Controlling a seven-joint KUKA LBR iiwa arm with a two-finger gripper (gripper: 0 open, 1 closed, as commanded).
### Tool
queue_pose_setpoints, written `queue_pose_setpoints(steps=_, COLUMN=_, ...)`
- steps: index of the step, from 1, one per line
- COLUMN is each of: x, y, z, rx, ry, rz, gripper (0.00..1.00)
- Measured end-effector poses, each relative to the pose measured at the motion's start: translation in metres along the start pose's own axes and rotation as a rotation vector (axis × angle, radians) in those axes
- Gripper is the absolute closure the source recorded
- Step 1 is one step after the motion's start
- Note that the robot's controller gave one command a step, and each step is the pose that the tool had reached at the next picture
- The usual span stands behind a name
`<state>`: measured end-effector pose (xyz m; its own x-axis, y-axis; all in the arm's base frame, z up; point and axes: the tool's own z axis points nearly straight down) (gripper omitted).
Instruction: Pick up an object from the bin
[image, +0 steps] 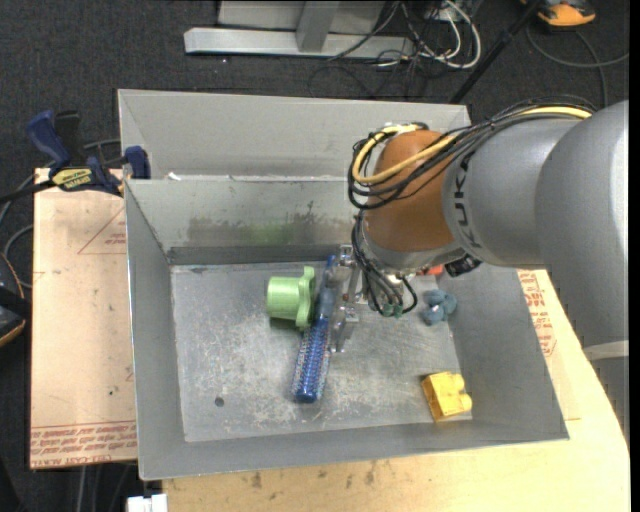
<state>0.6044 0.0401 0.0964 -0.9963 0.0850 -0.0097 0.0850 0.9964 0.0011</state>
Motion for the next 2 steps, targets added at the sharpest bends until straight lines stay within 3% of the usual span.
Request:
queue_pose_setpoints(steps=1, x=0.017, y=0.021, z=0.004, rx=-0.007, ry=-0.022, rz=0.053, gripper=0.00)
queue_pose_setpoints(steps=2, x=0.034, y=0.128, z=-0.002, rx=-0.005, ry=0.006, rz=-0.083, gripper=0.00)
